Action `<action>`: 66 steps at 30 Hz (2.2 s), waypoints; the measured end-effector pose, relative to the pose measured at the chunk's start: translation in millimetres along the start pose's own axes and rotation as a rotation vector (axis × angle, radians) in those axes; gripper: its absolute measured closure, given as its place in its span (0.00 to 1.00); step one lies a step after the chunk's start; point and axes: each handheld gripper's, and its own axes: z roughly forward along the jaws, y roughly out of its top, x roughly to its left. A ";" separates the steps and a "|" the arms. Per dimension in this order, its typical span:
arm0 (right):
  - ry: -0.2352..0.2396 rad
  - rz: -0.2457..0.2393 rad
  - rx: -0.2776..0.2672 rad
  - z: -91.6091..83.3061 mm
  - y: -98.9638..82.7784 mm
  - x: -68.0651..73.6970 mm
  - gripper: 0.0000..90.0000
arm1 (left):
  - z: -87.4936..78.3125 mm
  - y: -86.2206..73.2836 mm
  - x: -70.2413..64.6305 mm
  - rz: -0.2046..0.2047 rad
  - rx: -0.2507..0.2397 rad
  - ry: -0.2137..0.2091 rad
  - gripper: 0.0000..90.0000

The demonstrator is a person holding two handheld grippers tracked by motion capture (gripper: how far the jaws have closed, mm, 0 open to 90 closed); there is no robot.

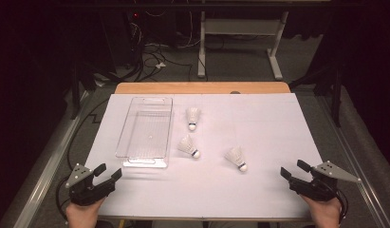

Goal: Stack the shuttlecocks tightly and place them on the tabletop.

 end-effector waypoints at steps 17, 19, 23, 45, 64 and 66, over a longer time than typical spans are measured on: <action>-0.015 0.003 0.001 -1.1 -0.6 -0.4 0.29 | 0.7 0.3 0.6 -0.011 0.009 -0.017 0.38; -0.024 0.014 -0.008 -2.5 -0.8 -1.2 0.29 | 1.2 0.6 0.5 -0.009 0.013 -0.017 0.38; -0.015 0.005 0.003 -0.6 -0.6 -0.7 0.29 | 0.5 0.6 0.3 -0.010 0.010 -0.015 0.38; -0.007 0.007 0.008 0.2 -0.5 0.2 0.29 | -0.2 6.6 -8.3 0.025 0.020 -0.047 0.38; -0.002 -0.007 0.033 2.9 -1.7 0.9 0.29 | 1.7 10.6 -31.4 0.057 0.025 -0.105 0.38; 0.000 -0.007 0.033 3.3 -1.7 0.8 0.29 | 2.9 10.5 -33.5 0.058 0.029 -0.113 0.38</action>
